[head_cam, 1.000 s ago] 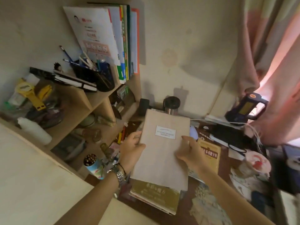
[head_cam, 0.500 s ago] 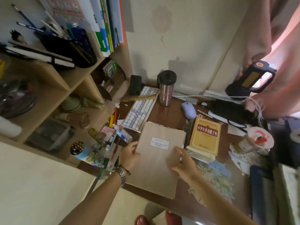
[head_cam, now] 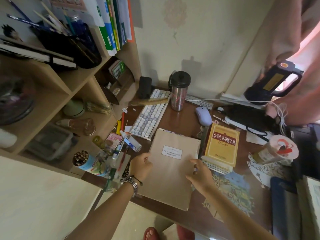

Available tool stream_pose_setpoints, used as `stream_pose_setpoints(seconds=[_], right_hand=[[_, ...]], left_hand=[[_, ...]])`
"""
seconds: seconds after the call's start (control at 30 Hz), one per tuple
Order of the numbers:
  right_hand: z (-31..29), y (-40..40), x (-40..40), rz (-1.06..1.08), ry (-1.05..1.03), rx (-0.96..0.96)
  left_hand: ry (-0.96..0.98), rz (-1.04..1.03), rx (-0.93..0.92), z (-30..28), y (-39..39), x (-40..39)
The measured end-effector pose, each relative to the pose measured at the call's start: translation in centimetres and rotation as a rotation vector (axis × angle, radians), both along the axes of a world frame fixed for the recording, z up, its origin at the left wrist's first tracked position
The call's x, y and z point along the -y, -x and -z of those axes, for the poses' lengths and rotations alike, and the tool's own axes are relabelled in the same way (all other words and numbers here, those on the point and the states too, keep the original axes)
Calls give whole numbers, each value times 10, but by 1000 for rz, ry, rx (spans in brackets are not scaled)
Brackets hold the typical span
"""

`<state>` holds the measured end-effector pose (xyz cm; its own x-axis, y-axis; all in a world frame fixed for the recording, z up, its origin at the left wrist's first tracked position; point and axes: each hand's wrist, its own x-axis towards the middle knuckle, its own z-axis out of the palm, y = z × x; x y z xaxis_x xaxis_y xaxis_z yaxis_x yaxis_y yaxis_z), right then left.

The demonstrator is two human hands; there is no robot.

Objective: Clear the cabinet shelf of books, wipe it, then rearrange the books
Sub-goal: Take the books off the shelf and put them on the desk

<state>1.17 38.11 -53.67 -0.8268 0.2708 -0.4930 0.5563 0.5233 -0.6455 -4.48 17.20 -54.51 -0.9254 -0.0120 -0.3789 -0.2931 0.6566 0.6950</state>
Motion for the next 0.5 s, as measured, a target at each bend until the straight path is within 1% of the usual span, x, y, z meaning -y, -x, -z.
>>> stream_pose_setpoints(seconds=[0.07,0.2,0.37,0.5], right_hand=[[-8,5,-1,-87,-90,25],[-30,19,-9,-242,-310,56],[-69,33,-18,-375,-421,-24],[-106,46,-19,-444,-490,-123]], left_hand=[[30,36,9,-6,3,0],[140,196,-10,-24,10,-1],[350,337,-118,-62,19,2],[446,348,-240,-109,29,9]])
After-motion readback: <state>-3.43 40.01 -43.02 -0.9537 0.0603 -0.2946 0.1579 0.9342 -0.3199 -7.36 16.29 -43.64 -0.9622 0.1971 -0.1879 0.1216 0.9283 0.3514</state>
